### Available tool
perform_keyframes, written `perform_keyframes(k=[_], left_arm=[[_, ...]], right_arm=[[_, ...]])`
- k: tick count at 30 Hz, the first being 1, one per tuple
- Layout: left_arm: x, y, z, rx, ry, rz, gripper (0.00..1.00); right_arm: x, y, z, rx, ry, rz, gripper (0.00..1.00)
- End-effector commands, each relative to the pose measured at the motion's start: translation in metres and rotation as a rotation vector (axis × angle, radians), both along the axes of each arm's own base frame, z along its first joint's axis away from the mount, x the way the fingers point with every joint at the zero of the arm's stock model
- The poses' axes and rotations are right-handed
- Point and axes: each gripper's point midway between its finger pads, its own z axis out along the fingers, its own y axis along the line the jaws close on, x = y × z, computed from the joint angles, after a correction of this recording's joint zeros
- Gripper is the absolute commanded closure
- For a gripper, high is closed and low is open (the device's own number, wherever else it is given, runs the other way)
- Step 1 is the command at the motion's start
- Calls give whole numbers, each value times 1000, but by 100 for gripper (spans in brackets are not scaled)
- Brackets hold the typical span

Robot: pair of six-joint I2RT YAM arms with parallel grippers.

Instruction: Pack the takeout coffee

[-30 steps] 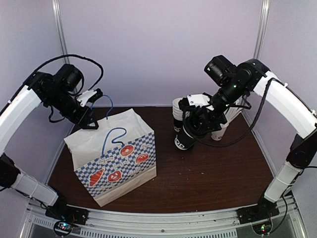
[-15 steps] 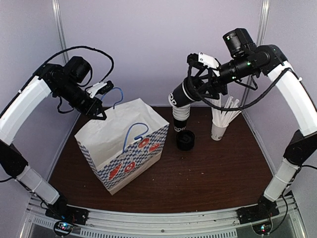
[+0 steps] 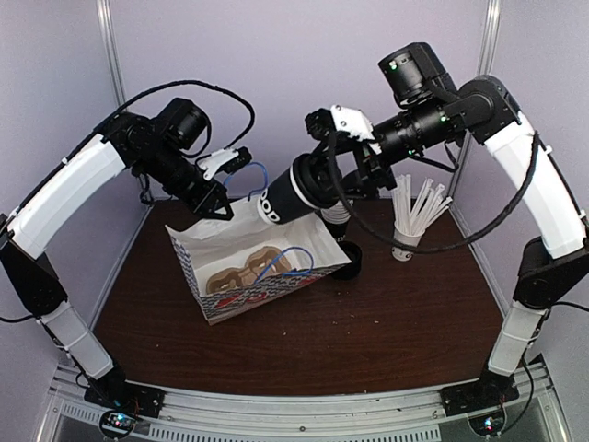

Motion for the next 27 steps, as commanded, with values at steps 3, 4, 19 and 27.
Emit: perform_keyframes(k=[3,4,19,27], left_arm=[[5,-17,6,-39,-52,7,100],[4,-18,8,-45,-56,6,100],[-30,-32,43,-221,-47,-30,70],[-41,-34,49,-290,-89,-92,49]], right_arm=[[-24,11,-65,-262,-74,76,30],[-26,12,-71,-288,-83,80,31],[-72,-7,-136,-595,-127,113,33],[-46,19,-139,-579,-255,-7,34]])
